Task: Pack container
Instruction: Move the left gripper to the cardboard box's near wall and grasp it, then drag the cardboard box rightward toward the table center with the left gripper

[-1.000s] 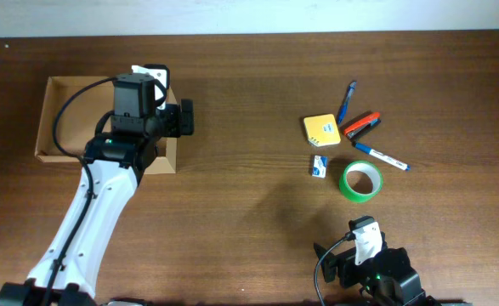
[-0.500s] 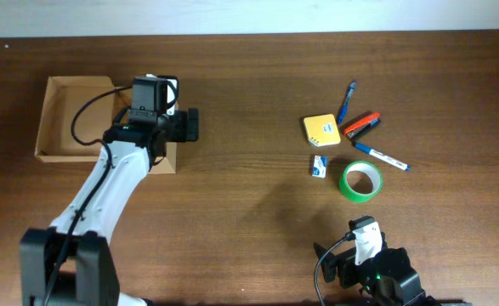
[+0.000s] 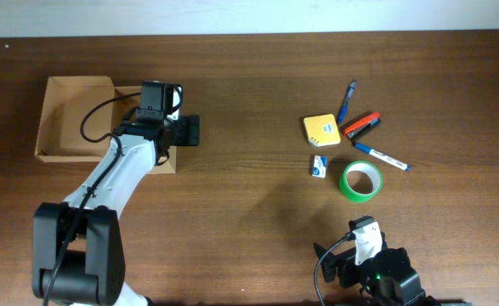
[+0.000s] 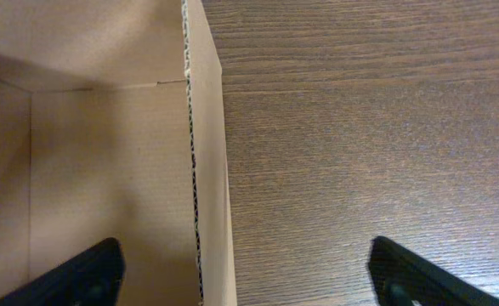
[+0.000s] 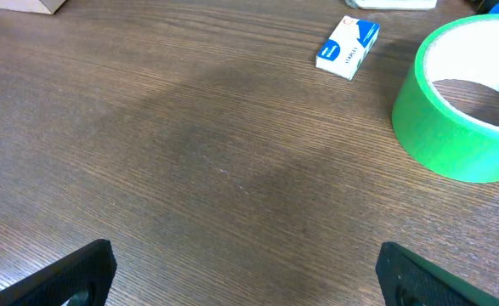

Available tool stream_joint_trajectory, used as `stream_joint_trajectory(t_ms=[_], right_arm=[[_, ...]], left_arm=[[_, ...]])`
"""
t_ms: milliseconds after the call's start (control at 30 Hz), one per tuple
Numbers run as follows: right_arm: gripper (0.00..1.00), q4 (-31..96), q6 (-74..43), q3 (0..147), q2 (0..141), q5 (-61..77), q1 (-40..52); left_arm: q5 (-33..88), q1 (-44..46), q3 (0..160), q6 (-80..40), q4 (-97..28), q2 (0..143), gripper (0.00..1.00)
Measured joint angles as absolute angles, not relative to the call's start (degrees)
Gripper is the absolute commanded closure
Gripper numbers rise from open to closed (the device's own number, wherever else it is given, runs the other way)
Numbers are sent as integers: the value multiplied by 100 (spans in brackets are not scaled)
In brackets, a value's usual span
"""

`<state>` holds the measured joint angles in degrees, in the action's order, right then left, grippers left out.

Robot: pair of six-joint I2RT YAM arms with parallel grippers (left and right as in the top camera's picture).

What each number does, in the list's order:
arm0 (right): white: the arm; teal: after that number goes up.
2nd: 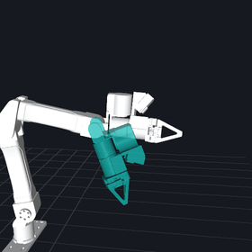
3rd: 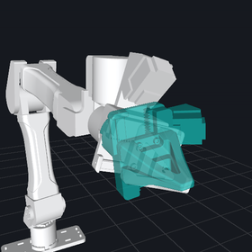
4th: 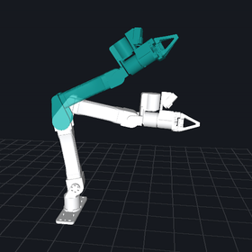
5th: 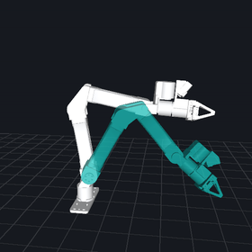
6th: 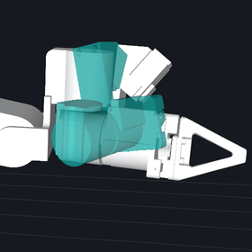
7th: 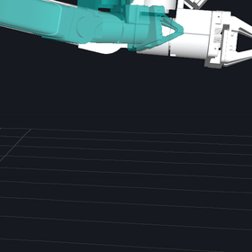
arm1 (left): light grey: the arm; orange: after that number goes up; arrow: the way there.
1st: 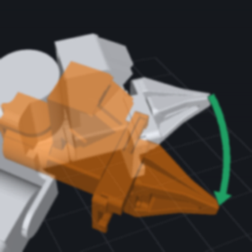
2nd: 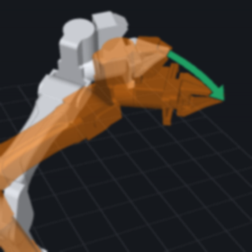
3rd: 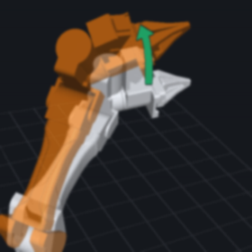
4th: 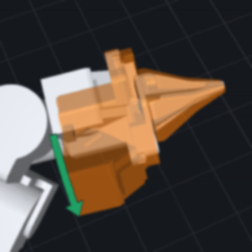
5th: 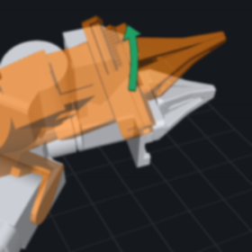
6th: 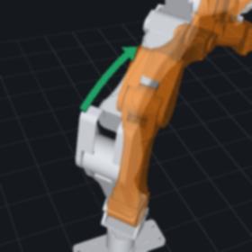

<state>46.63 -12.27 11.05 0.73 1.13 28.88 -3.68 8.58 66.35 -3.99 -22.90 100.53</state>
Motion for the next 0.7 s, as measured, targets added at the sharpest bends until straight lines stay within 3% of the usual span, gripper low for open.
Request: stream_joint_trajectory(t_ms=[100, 300, 700], right_arm=[[1, 4663, -1227, 1105, 73, 113, 2888], [1, 4663, -1227, 1105, 73, 113, 2888], [1, 4663, -1227, 1107, 73, 113, 2888]], left_arm=[[-370, 858, 6635, -368, -2292, 10057, 42], [-370, 858, 6635, -320, -2292, 10062, 56], [-370, 858, 6635, -303, -2292, 10062, 66]])
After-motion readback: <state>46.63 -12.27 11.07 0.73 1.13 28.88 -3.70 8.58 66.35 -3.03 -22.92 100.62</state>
